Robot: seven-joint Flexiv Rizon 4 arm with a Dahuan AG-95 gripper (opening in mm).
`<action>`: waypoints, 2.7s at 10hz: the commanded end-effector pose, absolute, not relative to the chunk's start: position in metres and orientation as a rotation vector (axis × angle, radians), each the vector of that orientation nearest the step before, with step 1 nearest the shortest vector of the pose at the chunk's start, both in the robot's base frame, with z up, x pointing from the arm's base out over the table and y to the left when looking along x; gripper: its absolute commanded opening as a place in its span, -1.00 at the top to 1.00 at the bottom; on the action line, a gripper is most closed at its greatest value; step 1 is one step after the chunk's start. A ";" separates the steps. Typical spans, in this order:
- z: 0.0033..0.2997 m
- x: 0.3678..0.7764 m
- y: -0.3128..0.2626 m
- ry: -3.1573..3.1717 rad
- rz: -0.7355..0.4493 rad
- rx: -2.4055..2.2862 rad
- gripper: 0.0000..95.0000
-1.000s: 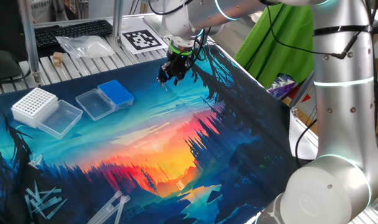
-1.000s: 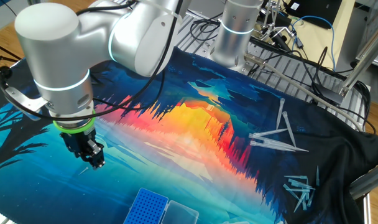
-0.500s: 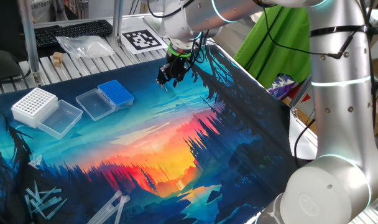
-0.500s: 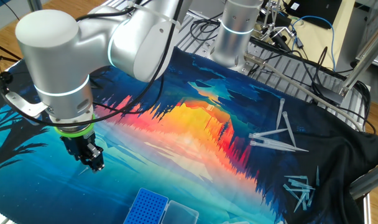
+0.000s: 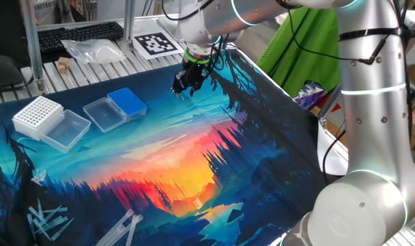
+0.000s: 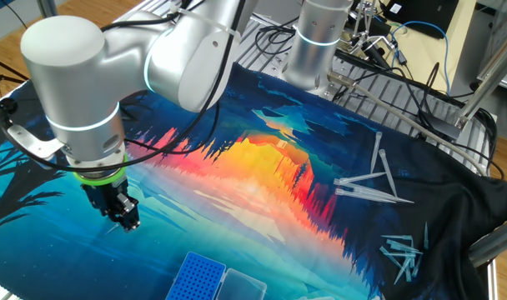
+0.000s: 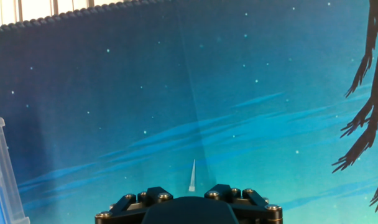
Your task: Insert a small pipette tip into the holder for small pipette tips
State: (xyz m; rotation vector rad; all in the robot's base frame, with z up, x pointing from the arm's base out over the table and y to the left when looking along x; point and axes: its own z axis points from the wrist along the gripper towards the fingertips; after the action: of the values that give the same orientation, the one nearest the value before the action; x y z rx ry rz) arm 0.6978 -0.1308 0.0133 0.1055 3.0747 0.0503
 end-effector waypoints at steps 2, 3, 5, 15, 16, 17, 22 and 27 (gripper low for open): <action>0.011 0.698 -0.131 3.076 0.055 0.109 -0.20; 0.010 0.699 -0.131 3.076 0.055 0.110 -0.20; 0.008 0.699 -0.131 3.076 0.057 0.112 -0.20; 0.005 0.700 -0.131 3.074 0.057 0.114 0.20; 0.005 0.700 -0.131 3.074 0.056 0.112 0.20; 0.005 0.700 -0.131 3.074 0.056 0.111 0.20; 0.003 0.699 -0.130 3.067 0.058 0.090 0.20; 0.003 0.699 -0.129 3.062 0.057 0.085 0.20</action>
State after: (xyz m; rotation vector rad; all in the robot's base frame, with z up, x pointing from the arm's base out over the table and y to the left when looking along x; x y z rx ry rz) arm 0.6991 -0.1292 0.0032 0.0843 3.0614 0.0560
